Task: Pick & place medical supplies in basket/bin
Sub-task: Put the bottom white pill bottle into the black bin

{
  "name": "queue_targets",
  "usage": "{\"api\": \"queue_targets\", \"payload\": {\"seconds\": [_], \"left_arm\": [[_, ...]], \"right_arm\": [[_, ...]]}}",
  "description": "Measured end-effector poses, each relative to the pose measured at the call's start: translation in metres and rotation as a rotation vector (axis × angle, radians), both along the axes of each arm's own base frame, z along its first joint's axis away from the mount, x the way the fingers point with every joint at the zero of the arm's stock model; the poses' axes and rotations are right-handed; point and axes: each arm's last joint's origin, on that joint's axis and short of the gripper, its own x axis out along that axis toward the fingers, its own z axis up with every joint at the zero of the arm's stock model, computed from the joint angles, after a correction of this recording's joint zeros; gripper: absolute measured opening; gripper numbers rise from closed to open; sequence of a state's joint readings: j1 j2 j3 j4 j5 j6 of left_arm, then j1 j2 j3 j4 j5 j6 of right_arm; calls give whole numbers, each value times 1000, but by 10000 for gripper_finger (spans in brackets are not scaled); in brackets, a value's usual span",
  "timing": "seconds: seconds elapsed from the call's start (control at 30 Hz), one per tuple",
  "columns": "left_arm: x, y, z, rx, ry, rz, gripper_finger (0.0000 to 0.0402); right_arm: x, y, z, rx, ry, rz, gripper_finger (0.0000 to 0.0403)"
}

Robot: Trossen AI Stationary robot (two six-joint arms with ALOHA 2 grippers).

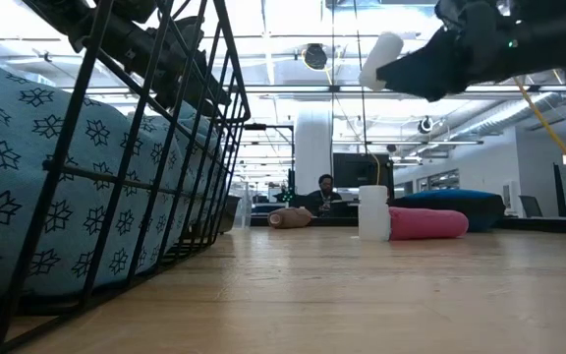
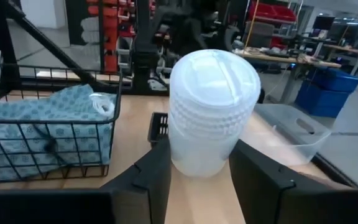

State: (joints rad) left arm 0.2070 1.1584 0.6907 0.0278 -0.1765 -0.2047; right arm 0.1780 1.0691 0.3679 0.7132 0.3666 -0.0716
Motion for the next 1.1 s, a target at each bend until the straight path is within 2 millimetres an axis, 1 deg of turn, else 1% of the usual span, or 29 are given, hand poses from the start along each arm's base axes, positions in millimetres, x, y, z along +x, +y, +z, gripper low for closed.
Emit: {"api": "queue_targets", "payload": {"seconds": [0.2,0.37,0.67,0.9,1.1], "left_arm": [[0,0,0,10,5,-5,246],[0,0,0,7,3,-4,246],[0,0,0,-47,-19,22,246],[0,0,1,-62,-34,30,246],[1,0,2,-93,-62,41,246]], "right_arm": [[-16,-5,17,-2,-47,-12,136],[-27,-6,25,-3,-58,-11,136],[-46,-10,17,205,51,-32,136],[-50,-10,9,271,135,-46,136],[-47,-8,10,295,126,21,136]]}}
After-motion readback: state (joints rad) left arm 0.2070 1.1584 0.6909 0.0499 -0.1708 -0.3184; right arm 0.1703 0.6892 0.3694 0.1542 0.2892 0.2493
